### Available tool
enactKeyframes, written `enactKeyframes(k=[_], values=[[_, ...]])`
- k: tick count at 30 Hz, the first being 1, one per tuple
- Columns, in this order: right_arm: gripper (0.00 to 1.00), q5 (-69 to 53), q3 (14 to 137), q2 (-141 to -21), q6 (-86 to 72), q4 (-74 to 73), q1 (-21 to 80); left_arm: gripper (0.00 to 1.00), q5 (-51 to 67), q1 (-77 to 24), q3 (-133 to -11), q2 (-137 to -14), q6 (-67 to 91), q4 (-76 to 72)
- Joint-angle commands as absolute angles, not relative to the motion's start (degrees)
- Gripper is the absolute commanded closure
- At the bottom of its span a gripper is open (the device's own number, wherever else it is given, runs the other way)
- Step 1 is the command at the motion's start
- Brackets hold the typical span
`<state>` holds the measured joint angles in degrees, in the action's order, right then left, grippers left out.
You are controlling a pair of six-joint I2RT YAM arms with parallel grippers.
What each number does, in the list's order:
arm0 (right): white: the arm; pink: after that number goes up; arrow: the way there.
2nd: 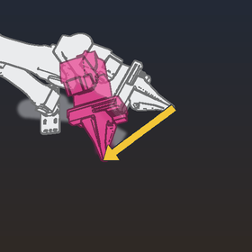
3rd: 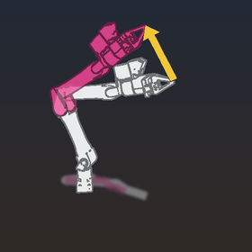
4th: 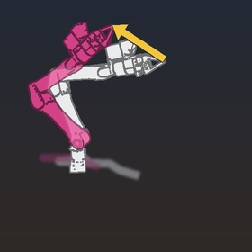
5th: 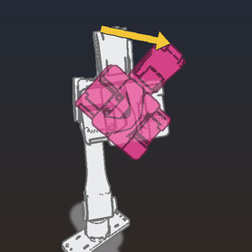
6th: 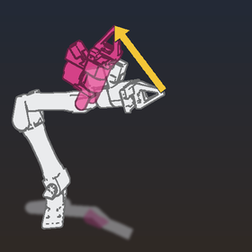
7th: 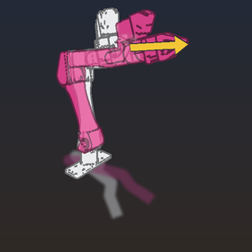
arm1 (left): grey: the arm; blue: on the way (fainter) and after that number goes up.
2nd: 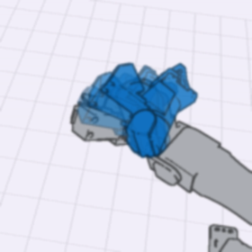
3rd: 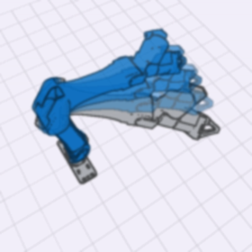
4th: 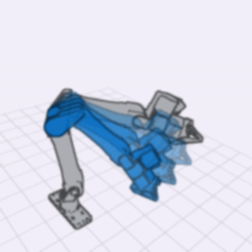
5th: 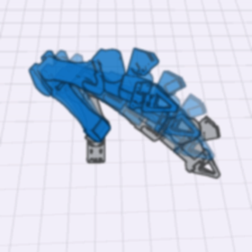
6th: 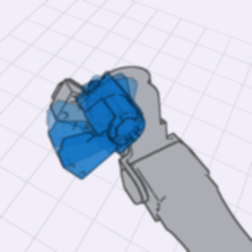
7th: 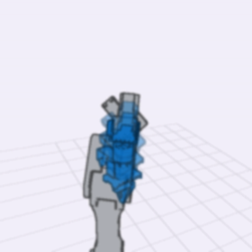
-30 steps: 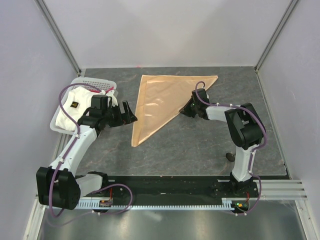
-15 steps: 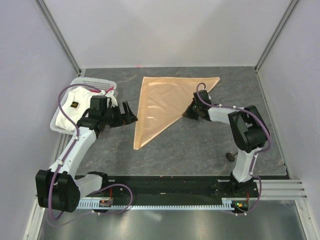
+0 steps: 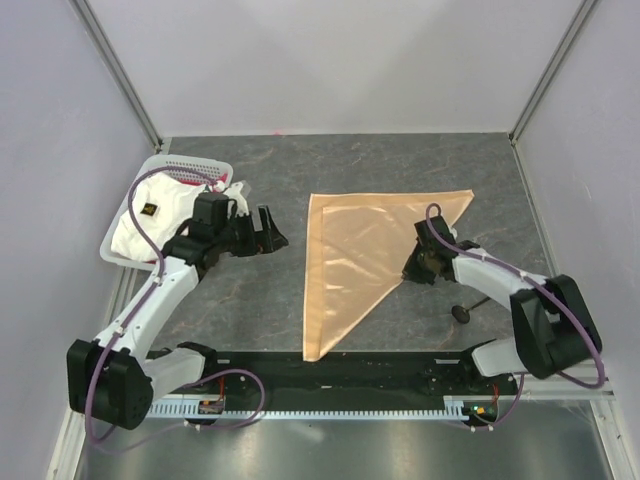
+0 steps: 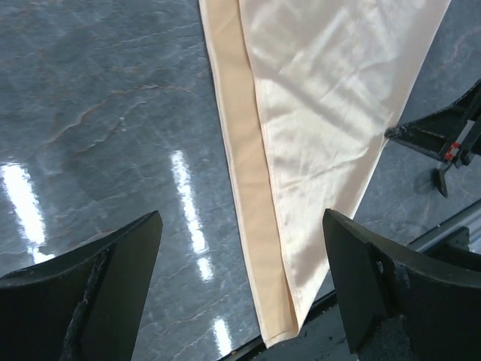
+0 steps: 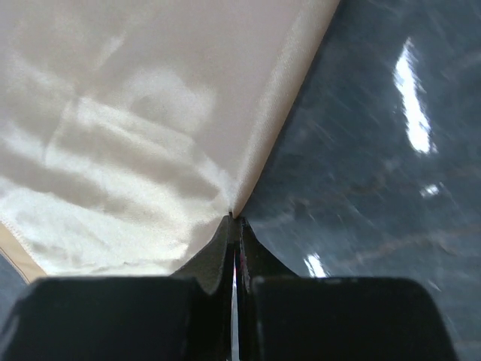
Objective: Fold the napkin, place the utensils inside, and roll it up
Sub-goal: Fold the napkin
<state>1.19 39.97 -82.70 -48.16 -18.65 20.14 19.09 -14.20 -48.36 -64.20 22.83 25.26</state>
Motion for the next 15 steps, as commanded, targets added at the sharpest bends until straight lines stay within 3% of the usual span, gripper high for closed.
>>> enactKeyframes(k=[1,3,4,8,15], values=[[1.0,4.22,36.05,-73.24,-48.25,-27.14,20.13,0.05,14.6,-20.03,-47.99,-63.54,29.42,20.31],[0.95,4.39,35.86,-71.55,-48.08,-28.21,20.13,0.07,12.67,-23.28,-48.16,-65.99,30.93,17.33],[0.81,4.39,36.47,-70.85,-47.82,-29.17,20.13,0.08,12.57,-23.9,-48.43,-67.22,31.89,16.01],[0.54,4.13,40.16,-70.49,-45.88,-31.11,20.13,0.16,10.73,-25.13,-53.41,-76.8,30.33,11.87],[0.48,4.66,47.36,-70.4,-41.23,-31.82,20.13,0.44,12.3,-26.19,-68.71,-98.06,23.65,8.17]])
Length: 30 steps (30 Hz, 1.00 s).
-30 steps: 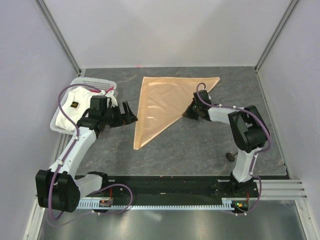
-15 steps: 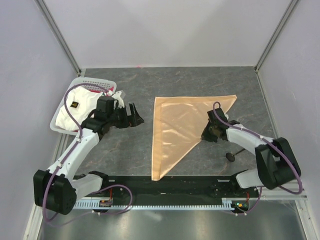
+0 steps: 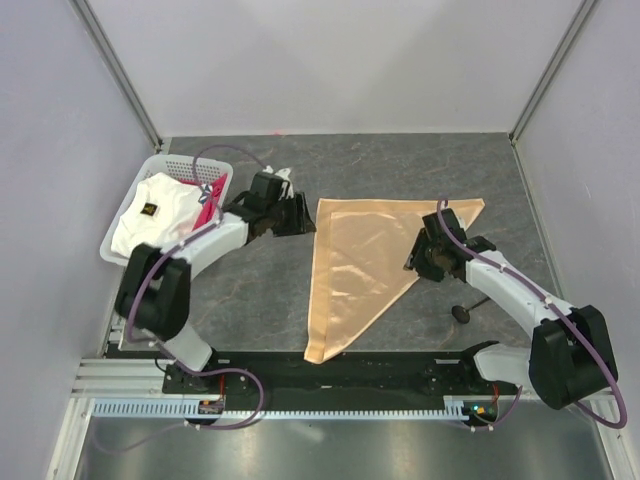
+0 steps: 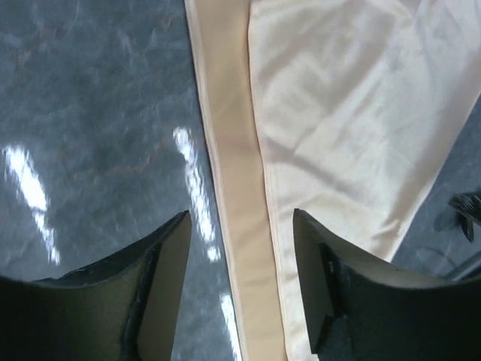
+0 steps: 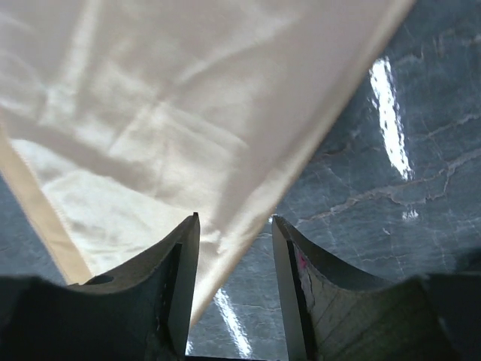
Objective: Fold the napkin, place the utensils inside, and roll it up
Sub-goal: Fold the napkin
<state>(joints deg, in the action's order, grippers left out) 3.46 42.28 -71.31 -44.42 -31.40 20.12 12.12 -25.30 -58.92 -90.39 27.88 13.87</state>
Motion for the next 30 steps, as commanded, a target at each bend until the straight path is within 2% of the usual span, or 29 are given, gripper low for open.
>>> enactKeyframes(k=[1,10,30], values=[[0.48,4.57,47.81,-70.49,-40.96,-31.73,20.13,0.47,13.09,-26.28,-70.56,-102.18,22.16,8.26],[0.49,2.11,49.57,-73.3,-39.64,-29.45,19.86,0.51,14.15,-28.12,-91.12,-119.87,13.98,14.93],[0.5,-2.72,46.41,-74.53,-40.61,-26.02,19.16,0.6,10.37,-29.88,-94.66,-126.91,13.97,16.26]])
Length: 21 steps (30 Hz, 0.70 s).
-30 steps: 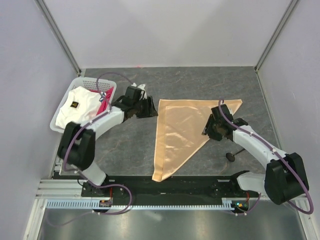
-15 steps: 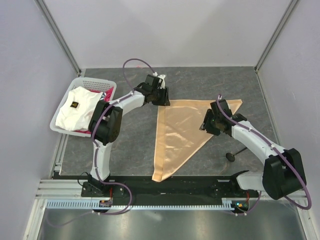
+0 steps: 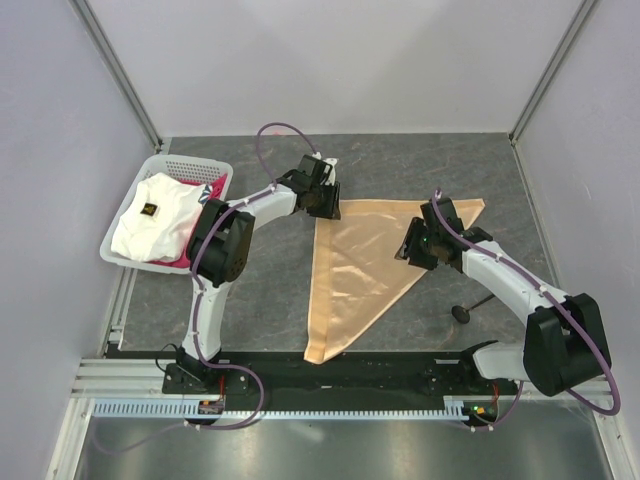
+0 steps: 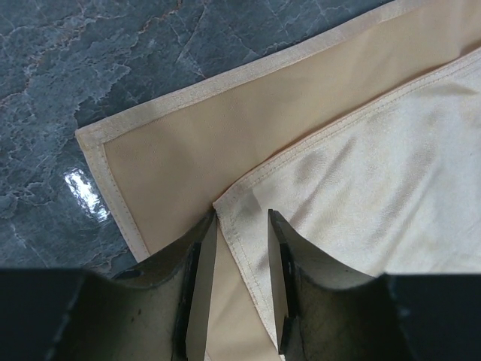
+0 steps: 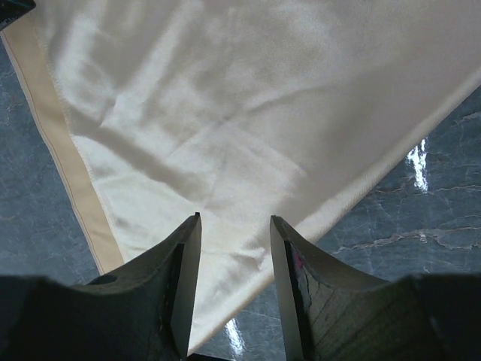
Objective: Fold the napkin, place the utensils inside, and roll it up
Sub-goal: Fold the napkin
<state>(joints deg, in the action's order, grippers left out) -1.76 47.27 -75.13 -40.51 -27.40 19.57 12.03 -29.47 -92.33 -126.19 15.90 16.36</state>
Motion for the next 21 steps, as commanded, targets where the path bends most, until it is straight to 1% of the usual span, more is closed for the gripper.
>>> enactKeyframes(k=[1,11,15,16,19,21], values=[[0.5,-2.81,46.23,-74.44,-40.69,-26.02,19.16,0.61,9.76,-29.88,-94.66,-126.91,14.15,16.35],[0.51,-3.78,44.3,-72.95,-41.04,-25.31,19.07,0.59,8.35,-30.15,-95.18,-127.44,14.85,16.35],[0.51,-3.78,44.03,-72.6,-40.96,-25.4,19.07,0.62,7.39,-30.23,-95.19,-127.97,14.76,16.35],[0.5,-3.78,43.95,-72.68,-40.96,-25.4,19.07,0.67,7.3,-30.23,-95.27,-128.14,14.94,16.43],[0.51,-3.87,43.59,-72.42,-40.96,-25.31,19.07,0.75,7.29,-30.32,-96.06,-128.85,15.64,16.79],[0.51,-3.87,43.33,-72.25,-40.96,-25.4,19.07,0.77,7.65,-30.41,-96.68,-129.28,15.65,17.05]])
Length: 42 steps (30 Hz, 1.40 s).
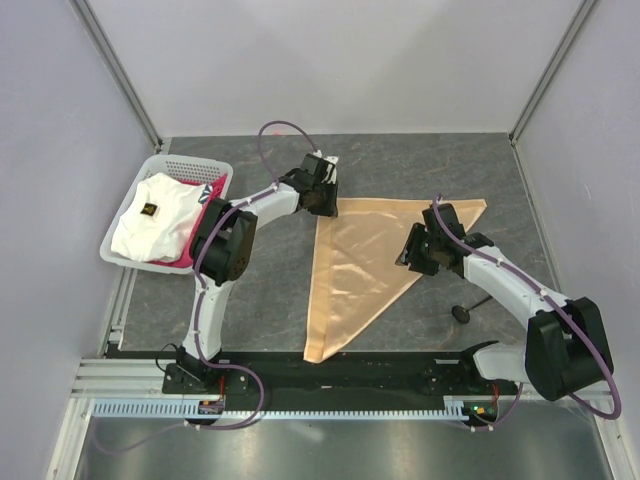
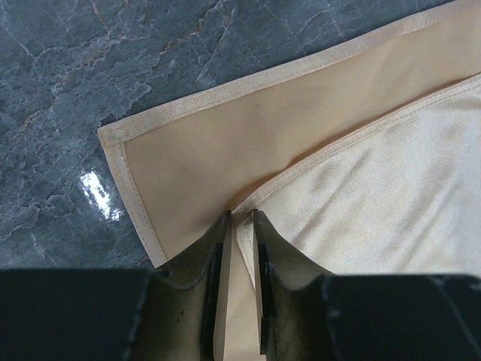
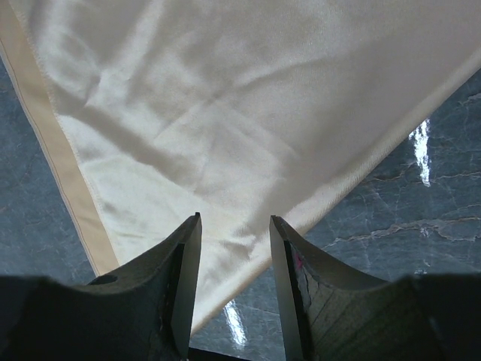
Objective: Fold the napkin, place the utensils inside, and roll it up
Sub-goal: Fold the napkin
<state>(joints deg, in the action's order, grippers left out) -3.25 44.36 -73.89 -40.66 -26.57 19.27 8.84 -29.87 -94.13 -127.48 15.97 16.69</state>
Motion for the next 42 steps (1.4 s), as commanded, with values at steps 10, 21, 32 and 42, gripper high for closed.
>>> enactKeyframes(k=[10,21,32,42], values=[[0.51,-3.43,42.1,-71.19,-40.96,-25.4,18.9,0.98,7.03,-30.59,-96.94,-126.22,15.91,17.31],[0.51,-3.52,41.66,-71.02,-40.87,-25.4,18.9,0.98,6.15,-30.59,-97.47,-123.31,14.5,17.4],[0.51,-3.87,41.4,-70.23,-41.31,-25.4,18.81,0.98,2.38,-30.41,-99.67,-122.96,13.1,20.21],[0.51,-3.52,40.87,-68.56,-41.92,-25.58,18.9,0.98,2.55,-29.01,-105.46,-125.51,11.69,23.99]])
